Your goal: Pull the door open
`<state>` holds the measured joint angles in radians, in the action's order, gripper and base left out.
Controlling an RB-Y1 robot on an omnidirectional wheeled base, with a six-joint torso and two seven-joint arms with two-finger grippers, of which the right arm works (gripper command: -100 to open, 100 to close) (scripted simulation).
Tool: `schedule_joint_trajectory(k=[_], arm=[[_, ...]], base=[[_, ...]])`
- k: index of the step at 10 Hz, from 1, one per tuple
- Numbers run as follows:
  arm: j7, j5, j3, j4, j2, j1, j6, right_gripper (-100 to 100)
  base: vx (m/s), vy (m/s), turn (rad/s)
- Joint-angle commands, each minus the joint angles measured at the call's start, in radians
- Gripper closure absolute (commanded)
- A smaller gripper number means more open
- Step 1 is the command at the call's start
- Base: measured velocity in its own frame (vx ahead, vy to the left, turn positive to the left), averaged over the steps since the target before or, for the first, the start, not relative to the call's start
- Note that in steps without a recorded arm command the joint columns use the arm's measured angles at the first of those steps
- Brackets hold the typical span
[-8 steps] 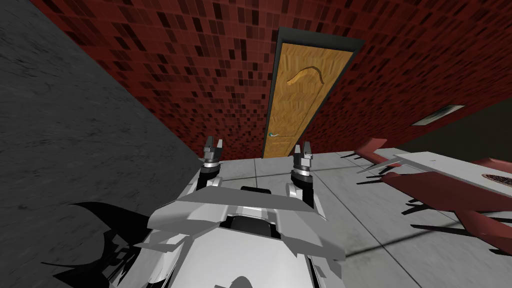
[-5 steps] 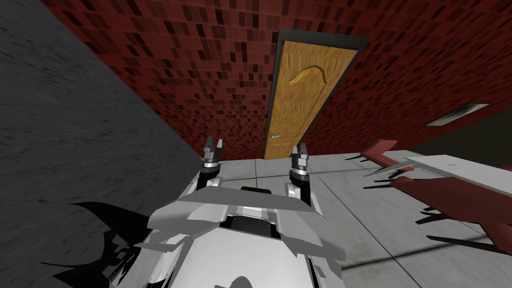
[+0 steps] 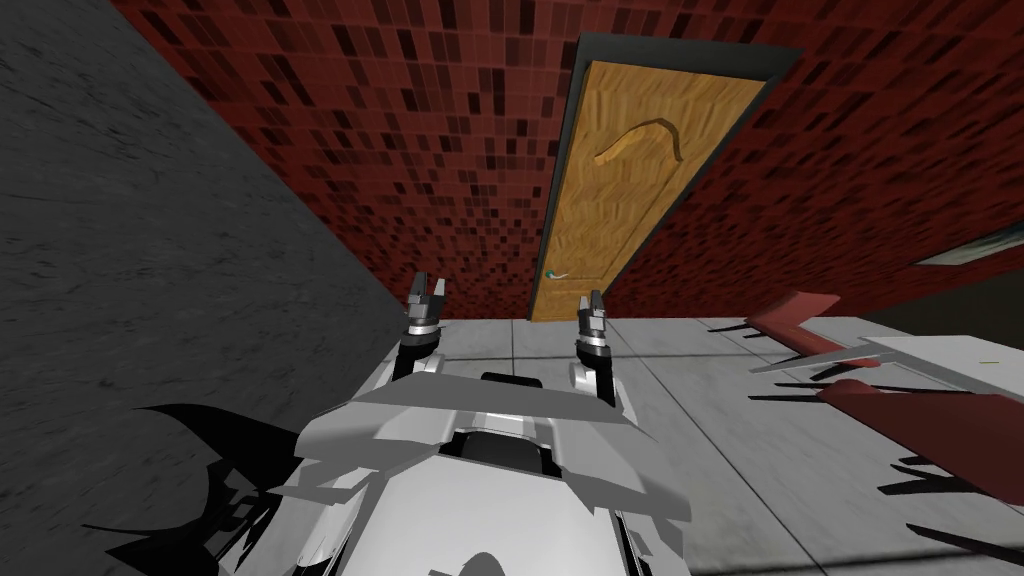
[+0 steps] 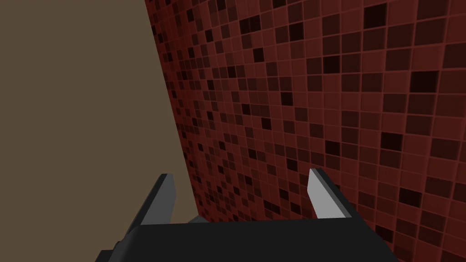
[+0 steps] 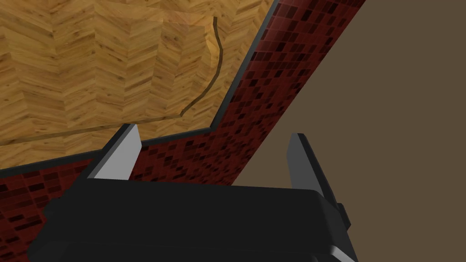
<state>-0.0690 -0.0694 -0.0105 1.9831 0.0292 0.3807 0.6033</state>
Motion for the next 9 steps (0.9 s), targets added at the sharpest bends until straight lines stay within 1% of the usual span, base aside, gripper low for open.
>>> schedule_joint_trajectory(k=[1,2,3,4,5,6,7,8,9], arm=[[0.003,0.004,-0.003,-0.029,0.006,-0.007,-0.003,-100],[0.006,0.01,-0.009,-0.071,0.016,-0.025,0.0,-100],[0.01,0.018,-0.016,-0.102,0.026,-0.044,0.004,-100],[0.01,0.018,-0.016,-0.116,0.026,-0.044,0.004,-100],[0.014,0.025,-0.023,-0.153,0.037,-0.063,0.008,-100],[0.014,0.025,-0.023,-0.162,0.037,-0.063,0.008,-100],[0.018,0.033,-0.03,-0.201,0.047,-0.084,0.013,-100],[0.018,0.033,-0.03,-0.211,0.047,-0.084,0.013,-100],[0.022,0.041,-0.038,-0.249,0.059,-0.105,0.017,-100]], base=[[0.044,-0.041,0.041],[0.052,-0.028,0.082],[0.065,-0.034,0.161],[0.05,-0.029,0.049],[0.052,-0.035,0.075],[0.039,-0.027,0.057],[0.049,-0.026,0.098],[0.044,-0.028,0.052],[0.044,-0.041,0.116]])
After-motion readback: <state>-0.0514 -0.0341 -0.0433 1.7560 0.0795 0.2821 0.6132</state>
